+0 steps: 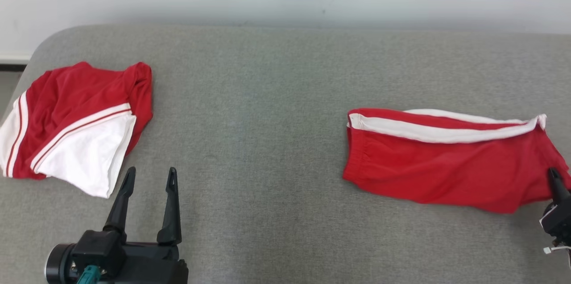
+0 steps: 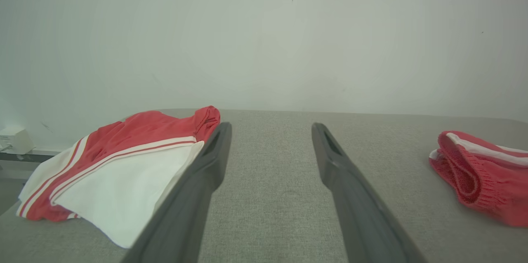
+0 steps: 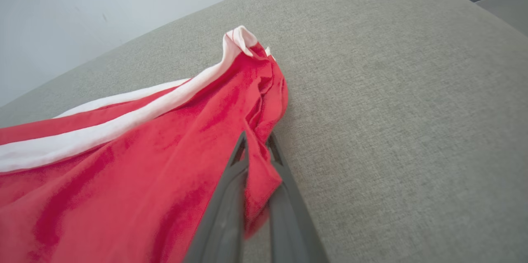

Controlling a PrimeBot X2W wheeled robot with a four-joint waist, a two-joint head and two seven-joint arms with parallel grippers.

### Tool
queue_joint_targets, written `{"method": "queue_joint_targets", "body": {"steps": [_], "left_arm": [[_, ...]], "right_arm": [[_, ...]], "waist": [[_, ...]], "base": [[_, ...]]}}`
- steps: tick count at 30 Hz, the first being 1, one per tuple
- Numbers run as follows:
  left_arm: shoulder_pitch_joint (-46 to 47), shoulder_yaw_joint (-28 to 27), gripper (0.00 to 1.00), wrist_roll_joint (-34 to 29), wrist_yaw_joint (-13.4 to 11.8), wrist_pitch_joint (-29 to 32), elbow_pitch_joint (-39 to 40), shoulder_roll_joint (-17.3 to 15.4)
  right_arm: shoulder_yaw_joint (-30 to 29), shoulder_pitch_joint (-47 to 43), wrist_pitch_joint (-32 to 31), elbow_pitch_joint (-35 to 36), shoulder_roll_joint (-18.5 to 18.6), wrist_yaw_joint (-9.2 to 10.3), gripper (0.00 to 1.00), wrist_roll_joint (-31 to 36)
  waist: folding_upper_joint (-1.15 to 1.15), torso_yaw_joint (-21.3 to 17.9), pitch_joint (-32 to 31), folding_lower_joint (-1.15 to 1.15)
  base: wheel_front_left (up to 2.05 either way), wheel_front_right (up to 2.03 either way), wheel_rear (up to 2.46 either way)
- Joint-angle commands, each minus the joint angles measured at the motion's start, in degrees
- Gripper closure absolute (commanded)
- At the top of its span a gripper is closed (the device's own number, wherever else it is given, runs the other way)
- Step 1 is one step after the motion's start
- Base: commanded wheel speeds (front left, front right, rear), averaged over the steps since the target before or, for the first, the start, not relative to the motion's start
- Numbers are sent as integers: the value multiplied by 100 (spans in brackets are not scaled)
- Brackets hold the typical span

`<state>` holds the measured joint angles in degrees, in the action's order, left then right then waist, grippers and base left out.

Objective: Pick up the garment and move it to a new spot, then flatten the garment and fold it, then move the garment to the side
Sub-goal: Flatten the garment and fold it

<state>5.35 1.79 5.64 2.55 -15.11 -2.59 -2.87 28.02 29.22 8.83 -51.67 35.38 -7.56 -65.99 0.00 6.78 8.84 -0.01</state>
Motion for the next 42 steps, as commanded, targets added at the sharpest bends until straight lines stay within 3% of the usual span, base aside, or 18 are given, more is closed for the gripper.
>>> {"method": "queue_joint_targets", "body": {"steps": [1, 10, 24, 31, 42], "left_arm": [[-85, -52, 0, -52, 27, -6, -2, -5], [-114, -147, 0, -110, 93, -6, -41, -5], [-226, -91, 0, -21, 51, -6, 3, -4], [-119, -32, 0, 33, 21, -6, 1, -4], [-11, 171, 0, 150, -78, -6, -7, -5]], "right_arm": [[-22, -77, 44, -19, 47, 15, 100, -60], [156, 84, 243, 242, -161, 14, 100, 138], [524, 44, 507, 1525, -503, 14, 100, 691], [720, 56, 454, 1955, -959, 14, 100, 1097], [753, -88, 532, 2044, -1648, 15, 100, 1644]], "waist": [[0, -161, -169, 1], [0, -233, -237, 1], [0, -168, -312, 1], [0, -49, -219, 1], [0, 249, -84, 1]], "base": [[0, 0, 0], [0, 0, 0], [0, 0, 0], [0, 0, 0], [0, 0, 0]]}}
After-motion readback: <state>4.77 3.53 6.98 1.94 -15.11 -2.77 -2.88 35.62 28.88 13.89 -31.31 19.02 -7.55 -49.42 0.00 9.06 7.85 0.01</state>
